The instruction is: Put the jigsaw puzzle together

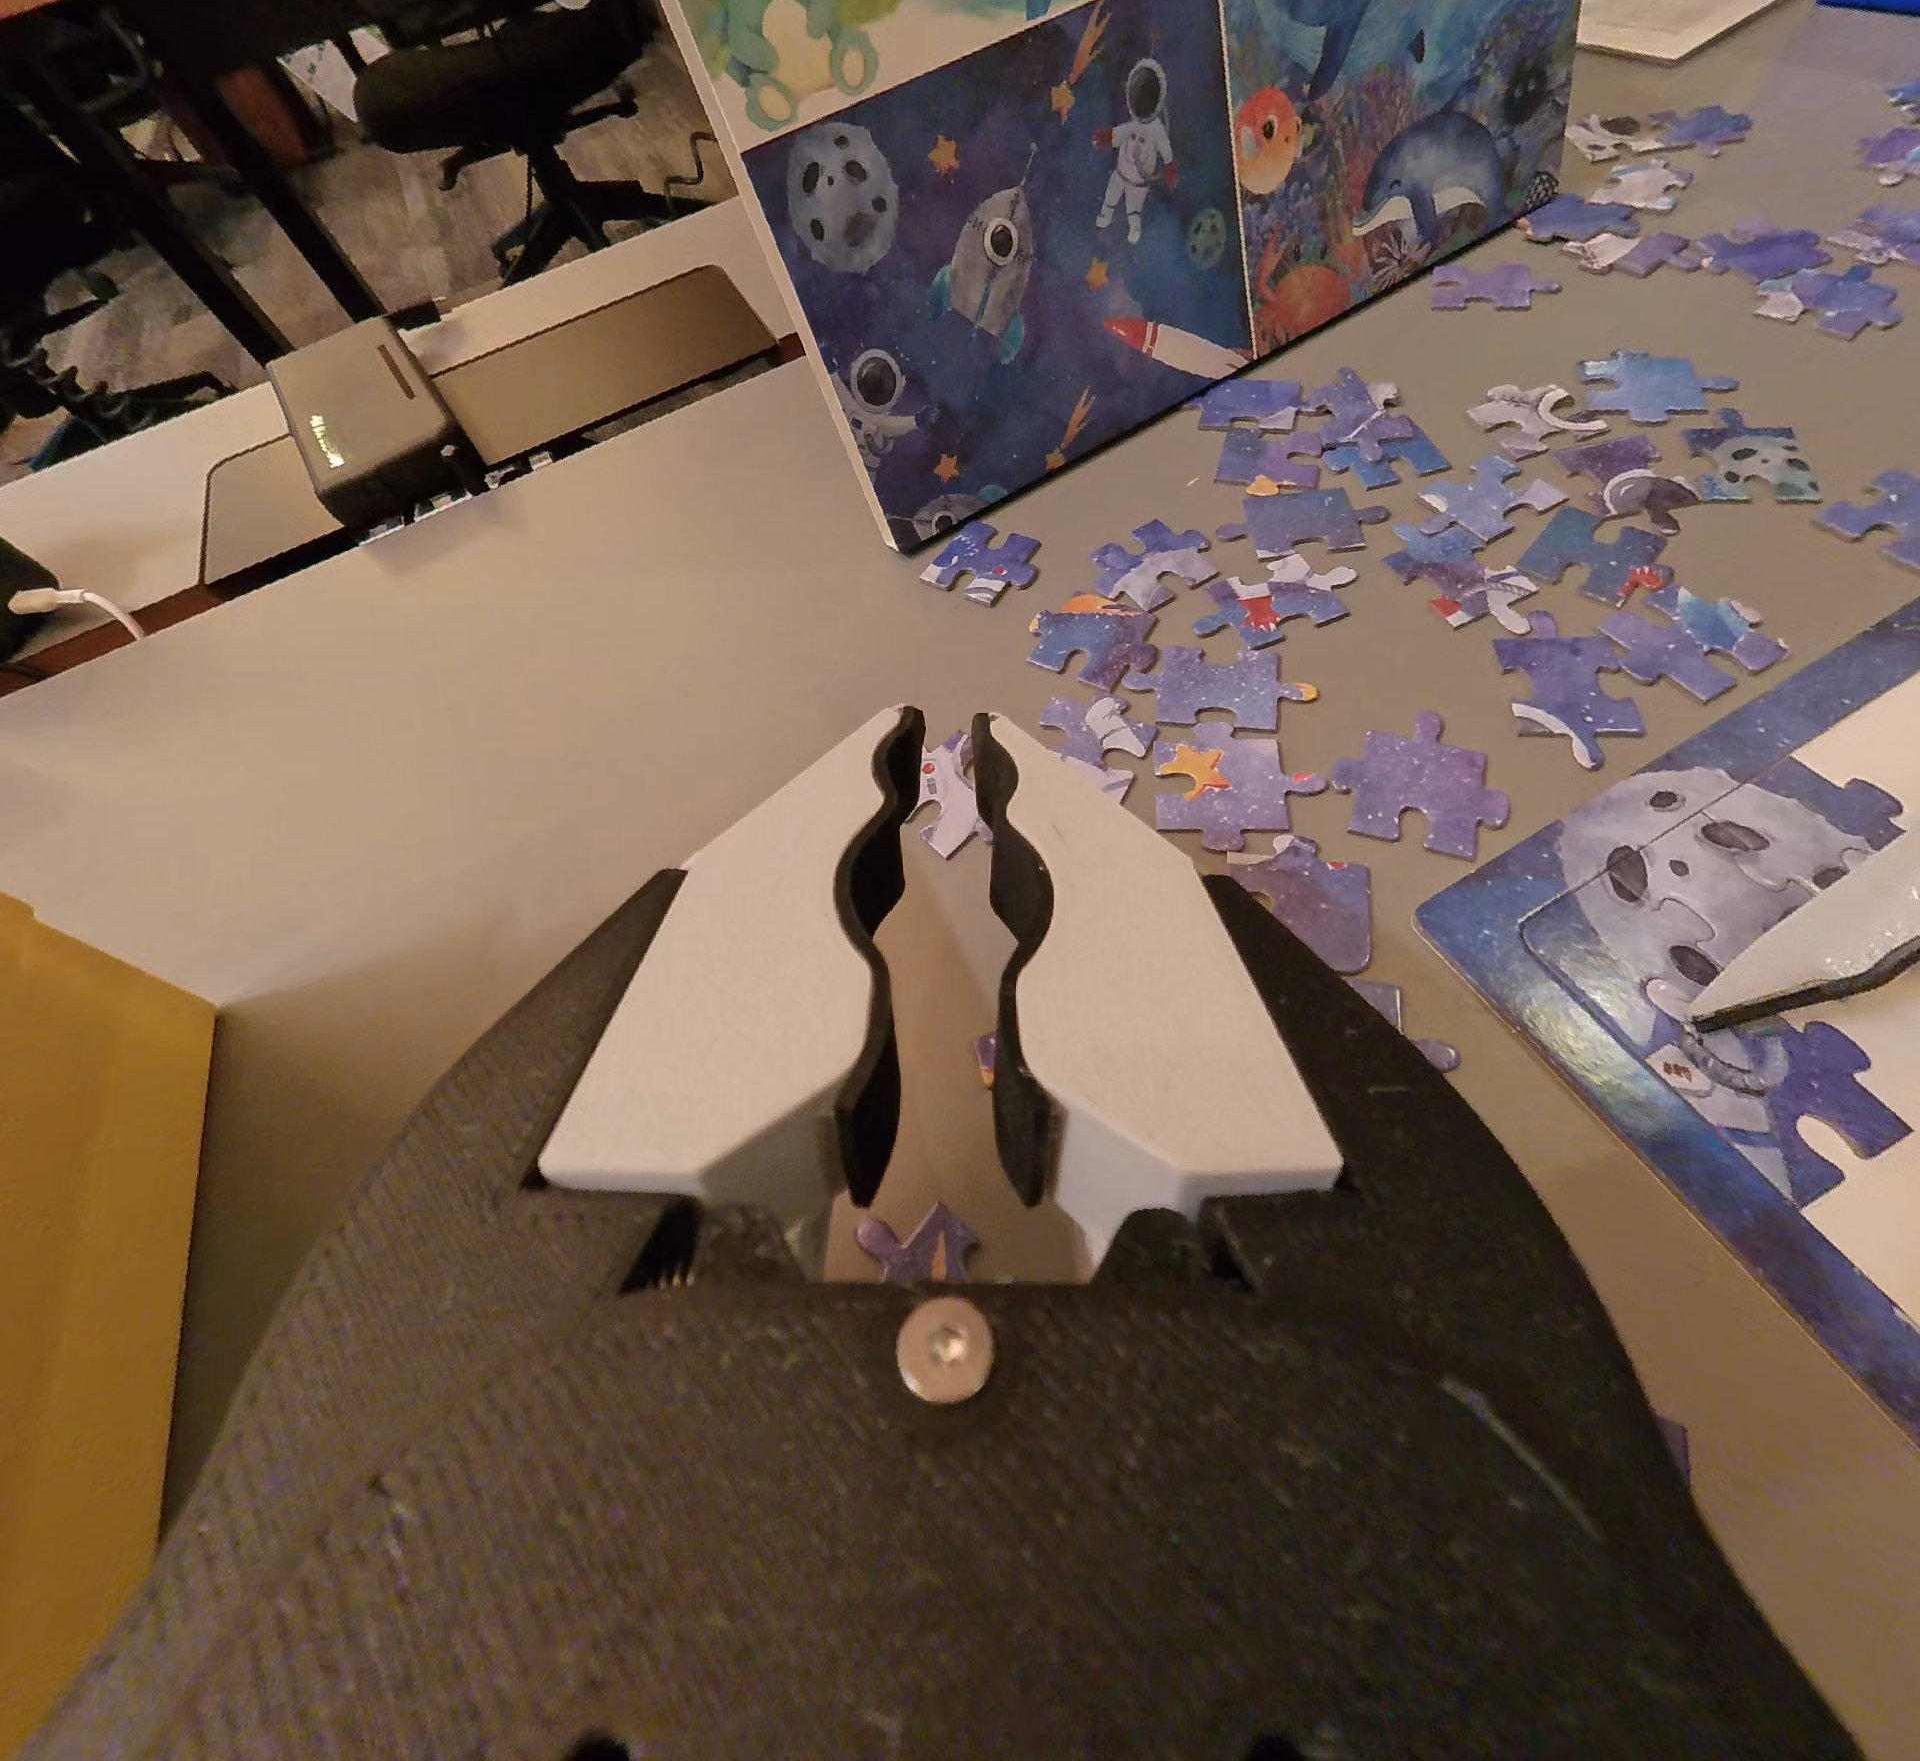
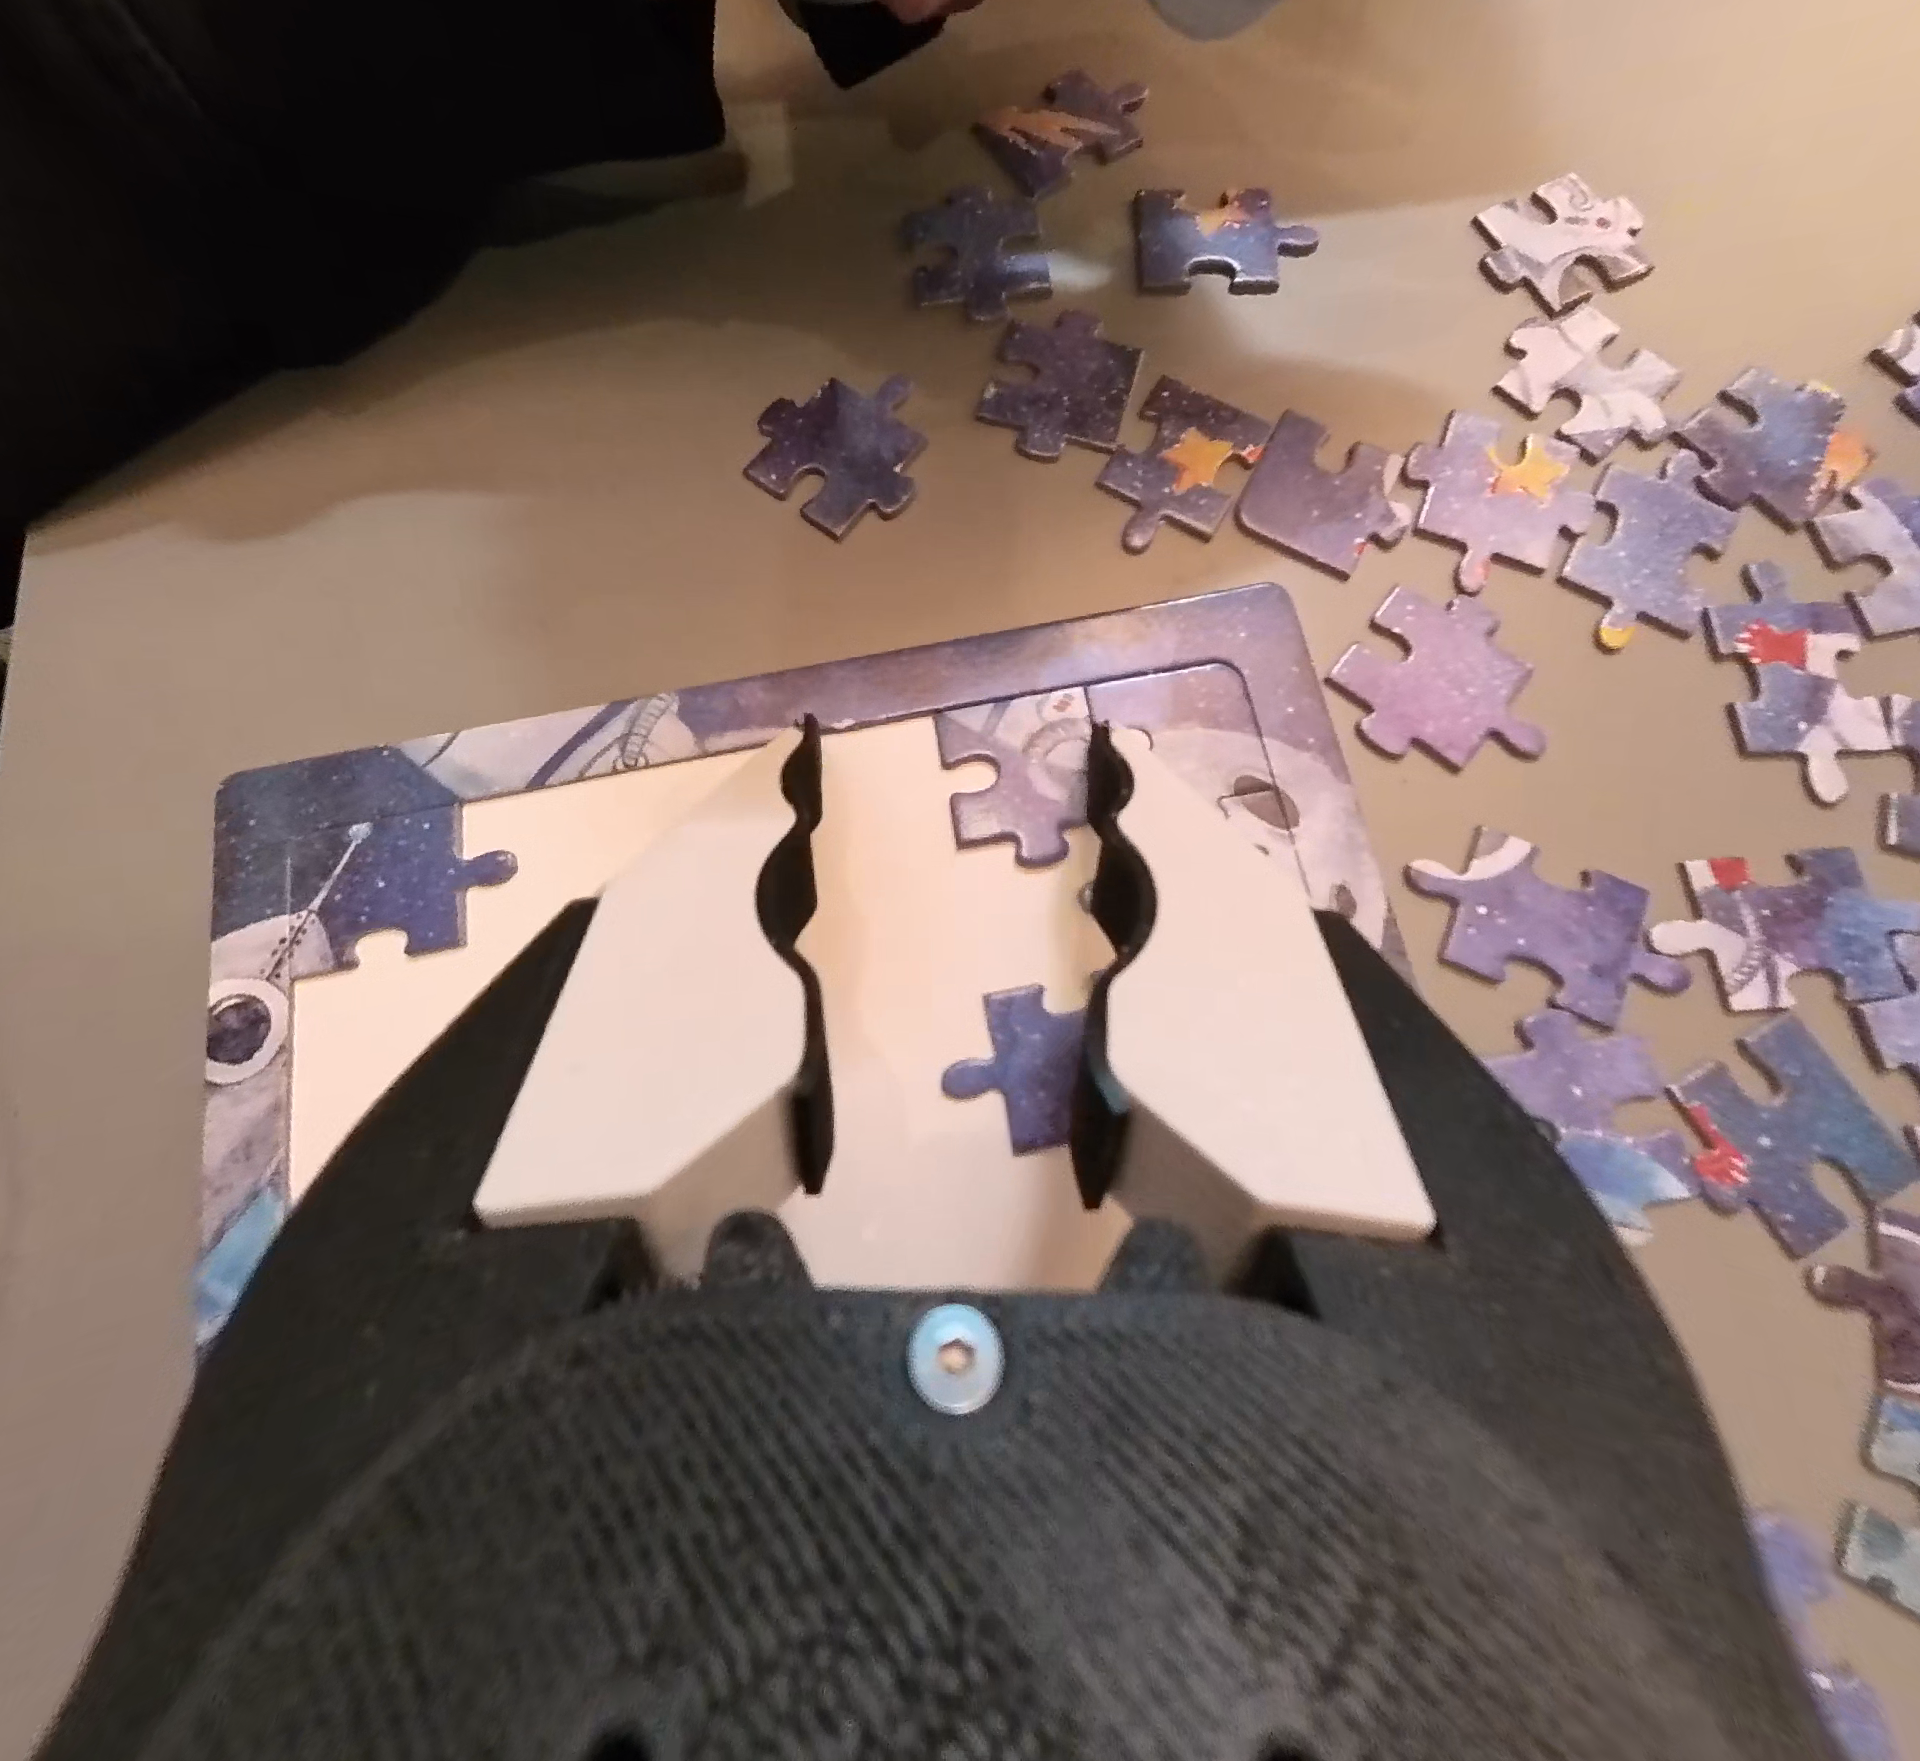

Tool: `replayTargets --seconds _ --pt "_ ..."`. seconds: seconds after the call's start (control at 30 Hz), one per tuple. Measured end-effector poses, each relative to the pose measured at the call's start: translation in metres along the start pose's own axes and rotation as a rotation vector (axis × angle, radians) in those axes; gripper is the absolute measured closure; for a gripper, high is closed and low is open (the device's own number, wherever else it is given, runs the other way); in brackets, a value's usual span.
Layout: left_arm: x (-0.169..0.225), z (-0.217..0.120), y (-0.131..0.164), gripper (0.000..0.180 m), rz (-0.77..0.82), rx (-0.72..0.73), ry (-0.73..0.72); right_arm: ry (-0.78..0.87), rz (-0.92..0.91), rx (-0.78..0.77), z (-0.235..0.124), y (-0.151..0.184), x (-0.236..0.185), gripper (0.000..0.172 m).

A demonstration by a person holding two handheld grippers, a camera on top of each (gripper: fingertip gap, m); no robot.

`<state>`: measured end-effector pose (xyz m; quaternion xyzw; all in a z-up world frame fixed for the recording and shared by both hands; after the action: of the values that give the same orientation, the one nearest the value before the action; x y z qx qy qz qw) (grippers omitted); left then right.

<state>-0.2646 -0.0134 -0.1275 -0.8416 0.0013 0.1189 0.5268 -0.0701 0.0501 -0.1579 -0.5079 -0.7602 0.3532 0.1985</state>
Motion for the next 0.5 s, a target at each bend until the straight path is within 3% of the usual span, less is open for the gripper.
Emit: replayTargets --seconds 0.17,0.37,0.5 --pt "0.0 0.0 0.0 0.173 0.002 0.0 0.0 -0.053 0.039 0.03 -0.004 -0.001 0.002 0.122" --pt "0.0 -0.001 -0.001 0.173 -0.003 0.012 0.004 0.006 0.196 0.353 -0.053 0.0 0.037 0.127" --pt "0.0 -0.002 -0.002 0.173 -0.005 0.017 0.005 0.05 0.298 0.461 -0.083 0.019 0.061 0.134"
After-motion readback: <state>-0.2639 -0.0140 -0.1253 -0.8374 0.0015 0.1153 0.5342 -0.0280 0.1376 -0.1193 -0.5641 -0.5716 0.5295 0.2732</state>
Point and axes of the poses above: each gripper's, where its closed fingertips meet, z out along the fingers, y out of its underside, x = y × z across the jaws, the point moved 10 cm from there along -z, back along the fingers, and after that the axes turned 3 degrees about z, right-handed, at the moved point
